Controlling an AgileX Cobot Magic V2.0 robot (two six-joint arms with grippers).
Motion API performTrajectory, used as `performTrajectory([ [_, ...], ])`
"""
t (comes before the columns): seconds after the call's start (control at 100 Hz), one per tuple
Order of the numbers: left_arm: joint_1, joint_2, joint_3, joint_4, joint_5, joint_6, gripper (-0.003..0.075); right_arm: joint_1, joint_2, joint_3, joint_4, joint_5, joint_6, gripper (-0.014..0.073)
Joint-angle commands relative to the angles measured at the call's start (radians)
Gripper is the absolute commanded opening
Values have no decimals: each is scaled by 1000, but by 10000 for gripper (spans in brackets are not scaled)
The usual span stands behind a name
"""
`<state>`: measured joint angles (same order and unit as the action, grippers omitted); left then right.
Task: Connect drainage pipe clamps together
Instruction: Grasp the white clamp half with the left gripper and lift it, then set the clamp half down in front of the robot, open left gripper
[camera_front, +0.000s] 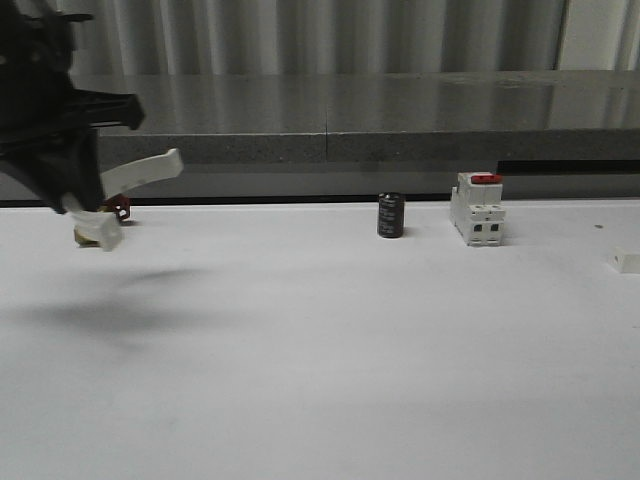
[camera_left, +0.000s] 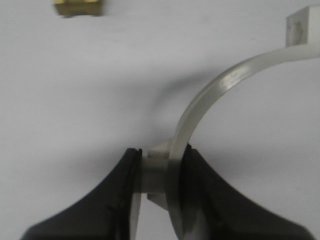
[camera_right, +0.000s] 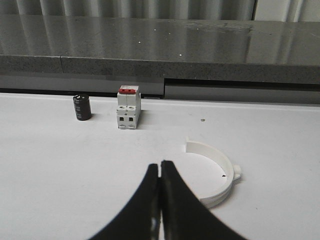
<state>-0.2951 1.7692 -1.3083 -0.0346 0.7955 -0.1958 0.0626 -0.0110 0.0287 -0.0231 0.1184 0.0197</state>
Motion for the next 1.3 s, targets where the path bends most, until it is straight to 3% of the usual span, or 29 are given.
performTrajectory([
  [0.0,-63,-32,-27,28,-59,-84,20,1,-18,-20,-9,-84,-3,-67],
  [0.42,-240,110,-28,182,-86,-326,20,1,-18,-20,-9,-84,-3,-67],
  [1.15,-258,205,-76,174,-127,-394,20,1,-18,-20,-9,-84,-3,-67],
  [1.29,-258,205,-76,174,-127,-399,75,1,-18,-20,-9,-84,-3,-67],
])
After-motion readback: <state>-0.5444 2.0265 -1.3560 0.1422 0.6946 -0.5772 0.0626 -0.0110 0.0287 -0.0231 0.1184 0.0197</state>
